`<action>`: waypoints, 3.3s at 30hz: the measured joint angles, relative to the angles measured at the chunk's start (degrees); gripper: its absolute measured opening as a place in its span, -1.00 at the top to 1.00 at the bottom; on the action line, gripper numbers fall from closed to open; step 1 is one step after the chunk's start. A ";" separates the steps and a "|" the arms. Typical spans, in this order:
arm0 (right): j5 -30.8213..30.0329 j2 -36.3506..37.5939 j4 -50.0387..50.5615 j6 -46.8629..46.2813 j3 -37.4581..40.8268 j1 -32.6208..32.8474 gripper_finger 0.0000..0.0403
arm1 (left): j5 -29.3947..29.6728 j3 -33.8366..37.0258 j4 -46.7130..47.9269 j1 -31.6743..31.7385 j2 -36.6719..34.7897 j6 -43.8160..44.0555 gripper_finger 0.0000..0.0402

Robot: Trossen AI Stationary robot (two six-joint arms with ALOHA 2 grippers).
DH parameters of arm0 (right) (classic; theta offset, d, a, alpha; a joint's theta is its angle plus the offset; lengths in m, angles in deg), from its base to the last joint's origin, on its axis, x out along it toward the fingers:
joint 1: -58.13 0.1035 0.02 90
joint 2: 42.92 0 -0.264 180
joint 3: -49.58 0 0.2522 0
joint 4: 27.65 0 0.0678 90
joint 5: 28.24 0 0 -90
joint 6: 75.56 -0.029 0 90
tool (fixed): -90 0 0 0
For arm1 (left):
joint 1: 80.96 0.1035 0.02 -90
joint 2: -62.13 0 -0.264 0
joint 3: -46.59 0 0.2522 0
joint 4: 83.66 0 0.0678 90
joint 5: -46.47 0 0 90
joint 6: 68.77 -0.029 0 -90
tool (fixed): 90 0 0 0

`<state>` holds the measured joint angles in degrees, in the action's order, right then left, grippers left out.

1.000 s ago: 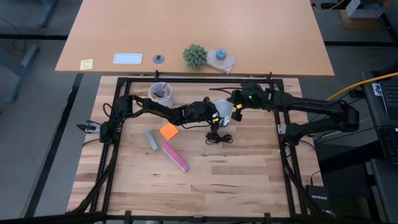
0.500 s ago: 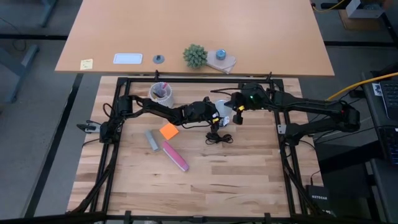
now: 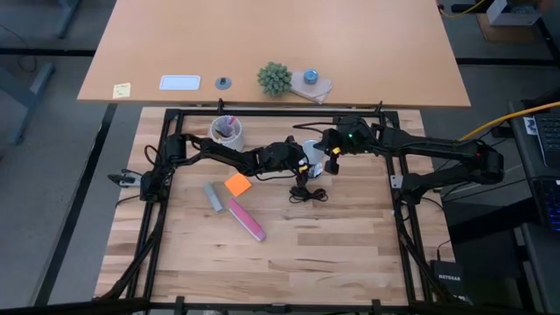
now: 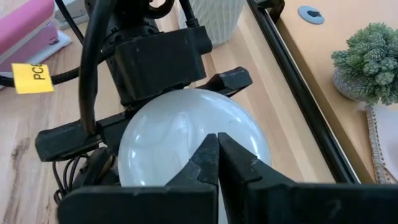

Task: Screw lightbulb
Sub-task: Insert the lightbulb into the lamp

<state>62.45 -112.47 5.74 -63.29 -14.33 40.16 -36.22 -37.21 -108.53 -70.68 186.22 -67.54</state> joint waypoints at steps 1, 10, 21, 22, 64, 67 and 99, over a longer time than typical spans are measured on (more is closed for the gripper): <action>0.00 0.16 0.15 0.00 0.01 0.00 0.99 | -0.02 0.00 0.00 0.00 0.00 -0.06 0.24; -0.07 0.97 2.49 -0.02 0.11 0.00 0.99 | -0.12 -0.04 -0.22 -0.01 0.00 -0.39 0.24; -0.11 0.93 2.60 -0.02 0.17 0.00 0.99 | -0.11 -0.02 -1.03 0.00 -0.02 -0.24 0.24; -0.09 0.93 2.60 -0.08 0.20 0.00 0.99 | -0.11 -0.02 -0.94 0.00 -0.03 -0.24 0.24; 0.37 0.86 2.81 -0.66 0.26 -0.02 0.99 | 3.53 0.02 3.04 -0.57 -0.29 -1.67 0.12; 0.37 0.86 2.66 -0.66 0.28 -0.07 0.99 | 4.03 -0.02 3.16 -0.54 -0.36 -1.42 -0.04; 0.65 0.84 2.58 -0.63 0.28 0.02 0.99 | 4.72 0.07 14.12 -4.56 -6.72 1.57 -0.22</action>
<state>63.10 -111.63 8.32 -63.93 -14.04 40.18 -31.50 -37.14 -94.41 -75.24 179.50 -65.96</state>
